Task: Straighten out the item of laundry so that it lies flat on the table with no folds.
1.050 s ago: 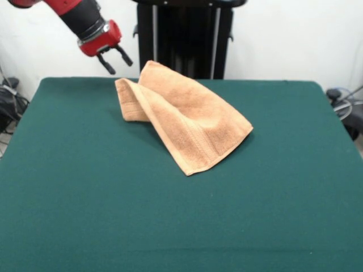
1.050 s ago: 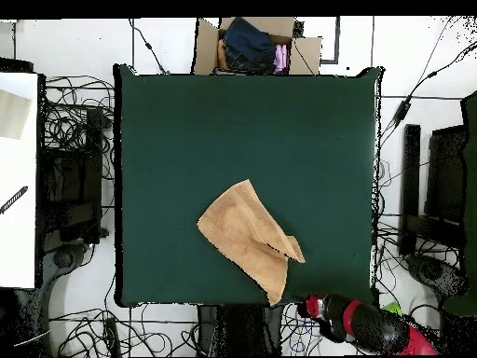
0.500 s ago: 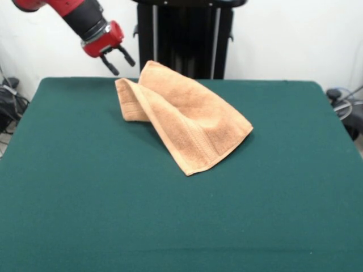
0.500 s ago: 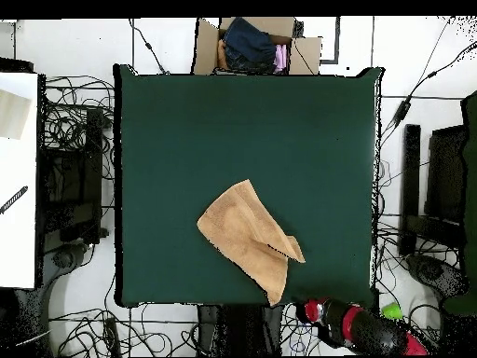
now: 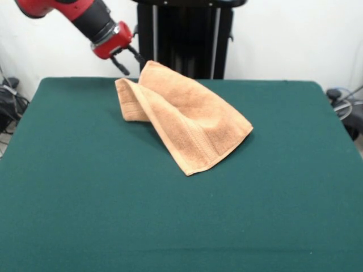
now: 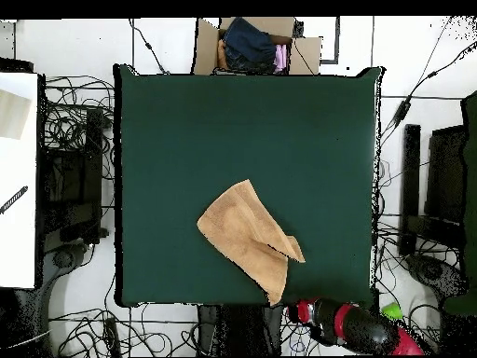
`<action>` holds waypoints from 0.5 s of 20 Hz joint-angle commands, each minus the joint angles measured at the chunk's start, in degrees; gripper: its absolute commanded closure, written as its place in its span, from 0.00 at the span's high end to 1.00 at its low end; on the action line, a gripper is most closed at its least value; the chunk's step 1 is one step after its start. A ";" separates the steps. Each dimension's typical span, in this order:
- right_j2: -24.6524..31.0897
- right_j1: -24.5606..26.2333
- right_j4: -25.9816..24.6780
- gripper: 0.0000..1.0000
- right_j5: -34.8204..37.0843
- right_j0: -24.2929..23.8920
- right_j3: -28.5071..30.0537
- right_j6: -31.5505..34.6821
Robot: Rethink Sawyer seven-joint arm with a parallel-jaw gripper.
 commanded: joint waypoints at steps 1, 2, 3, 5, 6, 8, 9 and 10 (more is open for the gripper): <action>2.28 5.68 2.20 1.00 13.45 2.94 -6.97 -14.61; 2.38 6.37 2.27 1.00 14.06 2.73 -7.19 -14.83; 2.55 6.81 2.23 1.00 14.61 2.61 -7.37 -14.92; 2.90 8.12 2.12 1.00 16.34 2.35 -8.26 -15.79; 3.04 8.93 2.27 1.00 17.26 2.20 -8.83 -16.63; 3.22 10.38 2.33 1.00 19.08 2.10 -9.99 -17.67; 3.21 10.85 2.31 1.00 19.47 2.08 -10.39 -17.72; 3.20 11.33 2.29 1.00 19.86 2.05 -10.79 -17.77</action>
